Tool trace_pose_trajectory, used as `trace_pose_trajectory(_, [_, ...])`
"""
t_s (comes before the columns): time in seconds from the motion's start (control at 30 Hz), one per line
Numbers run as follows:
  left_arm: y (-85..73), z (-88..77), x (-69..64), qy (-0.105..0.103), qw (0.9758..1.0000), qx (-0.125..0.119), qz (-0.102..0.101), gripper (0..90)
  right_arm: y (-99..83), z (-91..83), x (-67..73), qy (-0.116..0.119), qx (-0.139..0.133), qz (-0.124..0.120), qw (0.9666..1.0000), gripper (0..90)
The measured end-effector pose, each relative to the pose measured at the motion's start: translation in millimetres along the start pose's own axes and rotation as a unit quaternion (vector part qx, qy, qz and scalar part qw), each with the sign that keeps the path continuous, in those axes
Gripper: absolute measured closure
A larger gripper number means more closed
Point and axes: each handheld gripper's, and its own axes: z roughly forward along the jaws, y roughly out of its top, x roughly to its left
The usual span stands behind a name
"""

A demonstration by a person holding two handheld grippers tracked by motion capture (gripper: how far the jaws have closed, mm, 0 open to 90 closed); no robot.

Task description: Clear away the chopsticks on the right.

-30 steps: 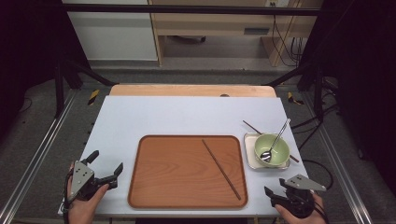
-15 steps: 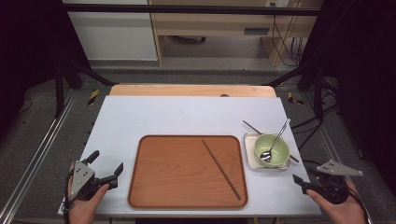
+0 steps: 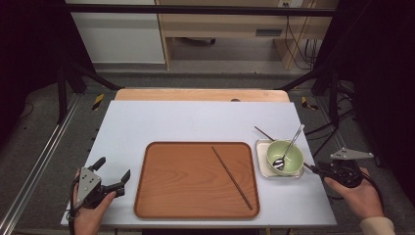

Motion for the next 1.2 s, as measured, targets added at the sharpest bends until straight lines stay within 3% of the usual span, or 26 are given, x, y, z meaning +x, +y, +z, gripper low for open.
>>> trace_pose_trajectory(0.13, [-0.1,1.1,-0.2,0.0,1.0,0.002,0.001,5.7,-3.9,16.1,-3.3,0.01,0.014,-0.007,0.9998,64.2])
trace_pose_trajectory(0.5, [-0.3,-0.8,1.0,0.002,1.0,0.003,0.001,6.0,-5.1,30.0,-5.0,0.009,0.029,-0.023,0.9993,68.1])
trace_pose_trajectory(1.2, [-0.9,-0.8,1.5,0.004,1.0,0.005,0.001,6.4,-7.3,32.2,-4.3,0.026,0.032,-0.026,0.9988,84.2])
